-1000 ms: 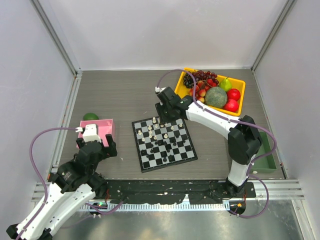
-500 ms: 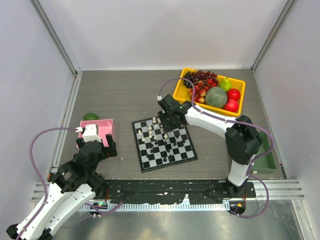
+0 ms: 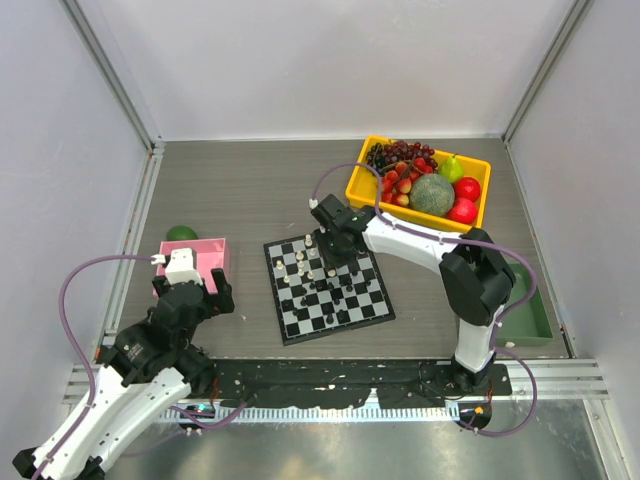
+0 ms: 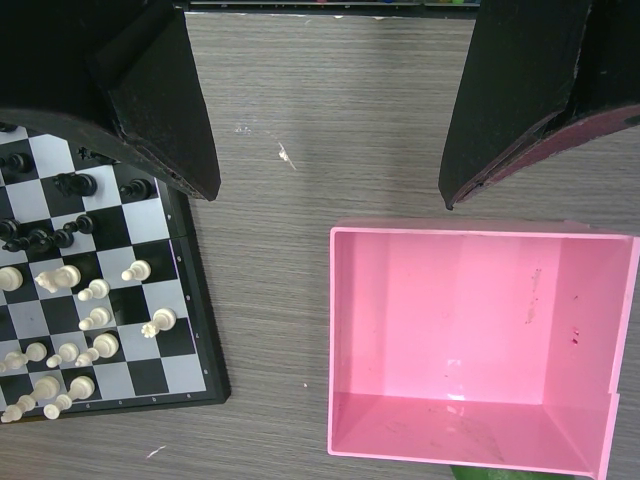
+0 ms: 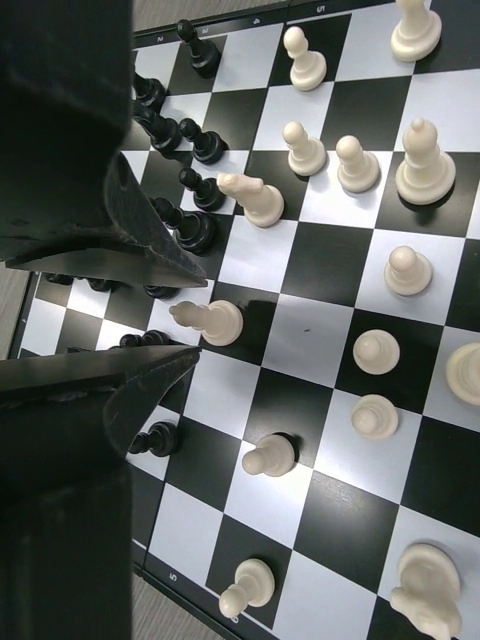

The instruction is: Set up the chess pieces on the board

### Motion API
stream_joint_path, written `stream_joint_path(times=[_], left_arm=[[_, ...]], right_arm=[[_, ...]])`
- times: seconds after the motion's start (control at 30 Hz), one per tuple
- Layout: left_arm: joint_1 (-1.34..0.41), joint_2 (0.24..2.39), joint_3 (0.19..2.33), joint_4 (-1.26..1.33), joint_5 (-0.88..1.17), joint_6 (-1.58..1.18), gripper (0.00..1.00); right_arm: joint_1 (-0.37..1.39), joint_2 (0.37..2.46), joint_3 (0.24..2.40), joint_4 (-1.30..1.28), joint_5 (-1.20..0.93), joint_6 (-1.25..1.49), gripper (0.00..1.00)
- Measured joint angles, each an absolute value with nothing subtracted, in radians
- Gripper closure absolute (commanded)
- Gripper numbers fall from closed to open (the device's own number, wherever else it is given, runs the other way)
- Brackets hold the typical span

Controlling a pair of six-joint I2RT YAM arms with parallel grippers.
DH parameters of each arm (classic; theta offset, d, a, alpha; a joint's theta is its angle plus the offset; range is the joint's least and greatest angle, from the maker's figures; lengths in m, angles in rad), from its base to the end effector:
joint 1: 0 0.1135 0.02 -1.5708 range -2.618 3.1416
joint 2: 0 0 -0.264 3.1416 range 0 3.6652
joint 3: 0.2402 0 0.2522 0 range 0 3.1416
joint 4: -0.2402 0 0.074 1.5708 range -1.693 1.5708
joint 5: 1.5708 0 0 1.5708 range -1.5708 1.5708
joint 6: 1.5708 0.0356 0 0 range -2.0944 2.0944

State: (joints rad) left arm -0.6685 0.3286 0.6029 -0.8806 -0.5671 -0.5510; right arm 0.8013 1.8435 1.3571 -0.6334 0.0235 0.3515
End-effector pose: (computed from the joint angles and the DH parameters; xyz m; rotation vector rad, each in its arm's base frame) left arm 0.0708 -0.0316 0.2635 -0.1919 2.0656 -0.1249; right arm 0.2674 0.2748 0.2076 -0.6024 2.6665 0.3148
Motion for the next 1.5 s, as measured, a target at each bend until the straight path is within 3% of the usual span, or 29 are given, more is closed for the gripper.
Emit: stream_joint_path(times=[0.3,0.6,0.9,1.5], left_arm=[[-0.669,0.329,0.603,-0.88,-0.567,-0.551,0.0],[-0.669,0.329,0.603,-0.881,-0.567,-0.551,0.01],[-0.669,0.329,0.603,-0.88,-0.567,-0.551,0.0],[-0.669,0.329,0.603,-0.881,-0.567,-0.551,0.01]], right_arm=[[0.801,1.854,1.357,-0.633,0.02,0.354,0.89],[0.794,1.823,1.384,-0.654,0.058,0.352,0.89],[0.72,1.806,1.562,-0.664,0.08,0.329,0.89],[0.664,2.055,1.688,-0.682,0.073,0.297,0.88]])
